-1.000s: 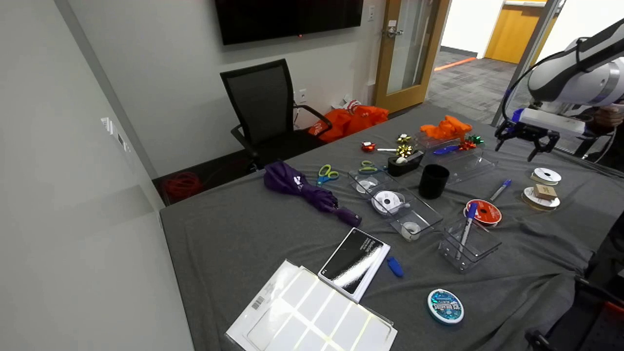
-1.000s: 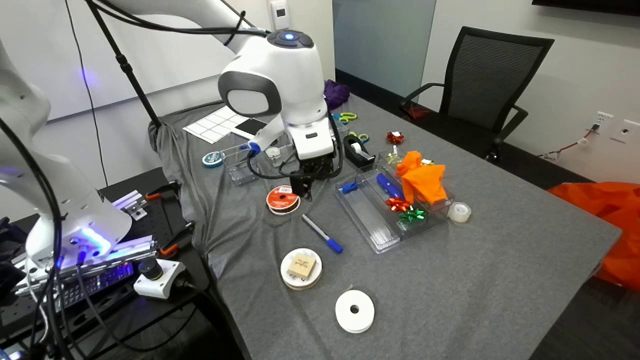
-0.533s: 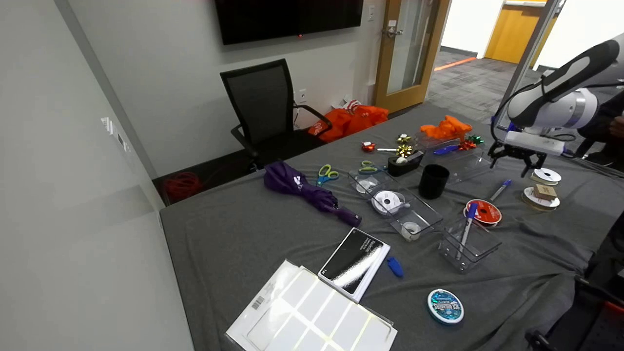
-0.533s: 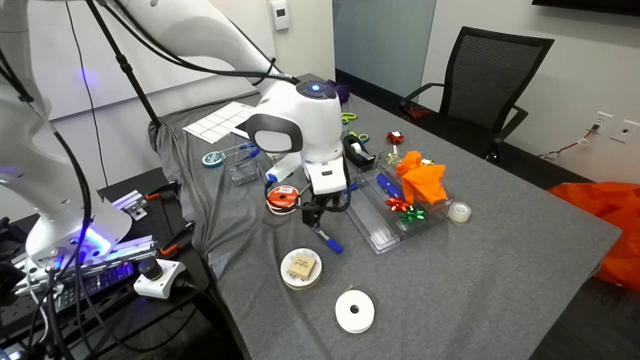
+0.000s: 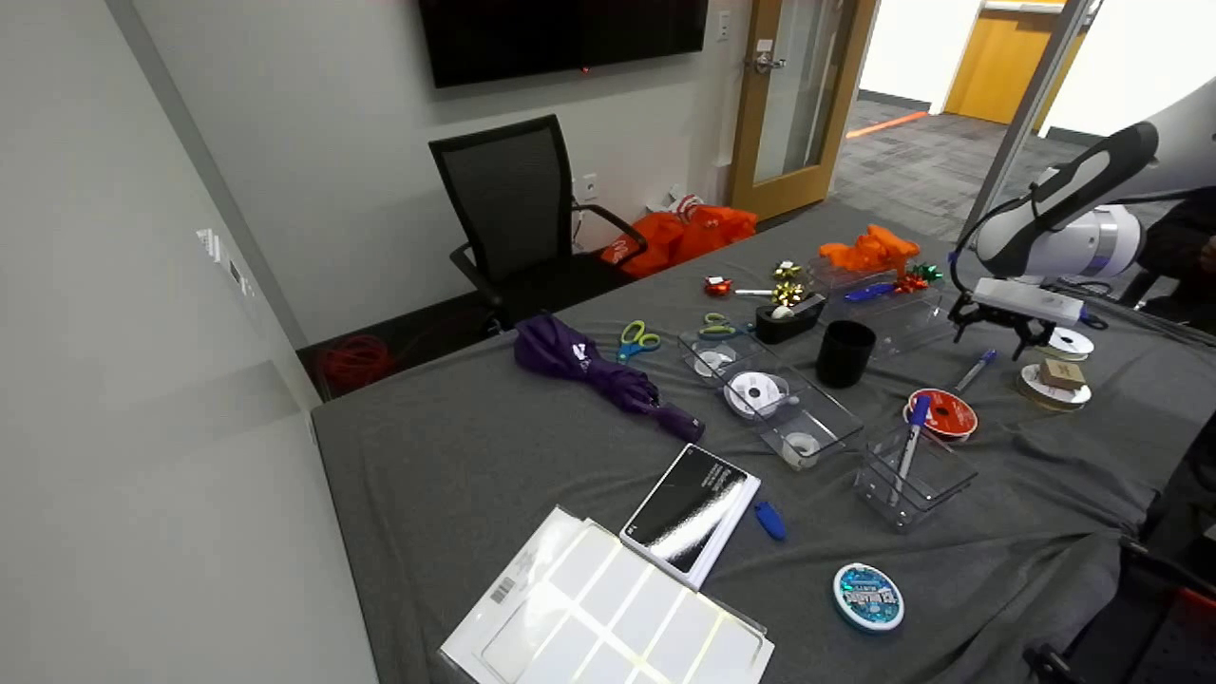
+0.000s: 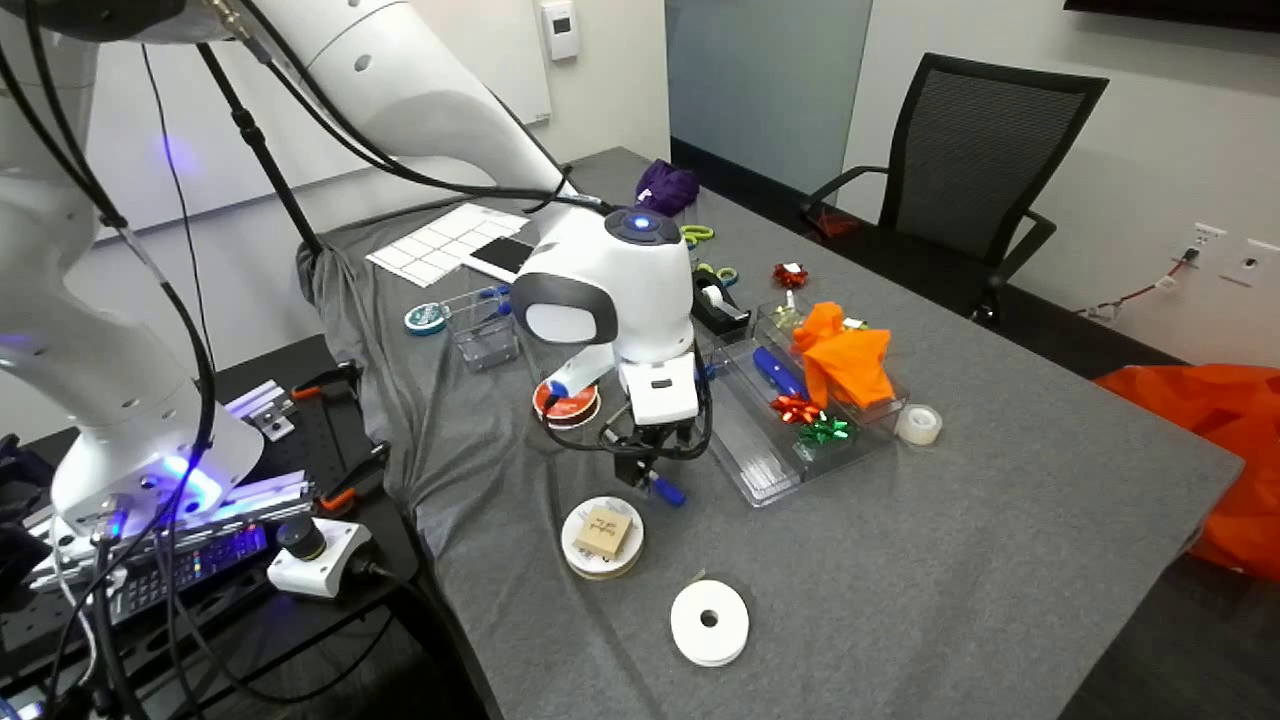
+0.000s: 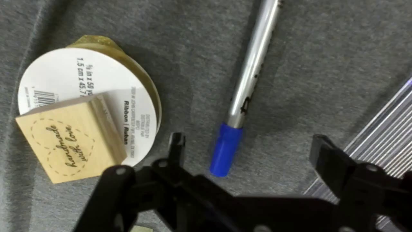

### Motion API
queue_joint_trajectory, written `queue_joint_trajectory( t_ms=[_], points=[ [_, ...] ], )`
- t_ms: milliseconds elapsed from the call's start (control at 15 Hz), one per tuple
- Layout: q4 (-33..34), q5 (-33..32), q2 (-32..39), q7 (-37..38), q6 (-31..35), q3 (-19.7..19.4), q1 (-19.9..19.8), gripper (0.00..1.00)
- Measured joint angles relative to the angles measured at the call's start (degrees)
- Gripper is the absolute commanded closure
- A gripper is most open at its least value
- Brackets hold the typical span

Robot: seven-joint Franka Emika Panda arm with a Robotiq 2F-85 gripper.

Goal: Put the marker in the bowl closest to you

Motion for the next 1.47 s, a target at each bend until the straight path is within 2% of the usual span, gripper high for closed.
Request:
queue_joint_trajectory(
  t_ms=[200,267,400,867,933,1000,1067,1467],
  points=[
    [0.28,0.08,1.38,1.35,1.21,-0.31,0.01,0.0],
    [0.34,0.11,1.84,1.78,1.67,-0.37,0.02,0.25],
    [0.4,0.17,2.61,2.51,2.6,-0.39,0.04,0.34],
    [1.55,0.54,3.51,3.49,2.86,-0.39,0.09,0.85],
    [1.61,0.54,3.51,3.56,3.02,-0.39,0.09,0.41],
    [1.62,0.54,3.51,3.58,3.34,-0.39,0.09,0.45],
    [1.62,0.54,3.53,3.6,3.68,-0.41,0.09,0.44],
    [1.53,0.54,3.6,3.59,4.98,-0.51,0.07,0.04]
  ],
)
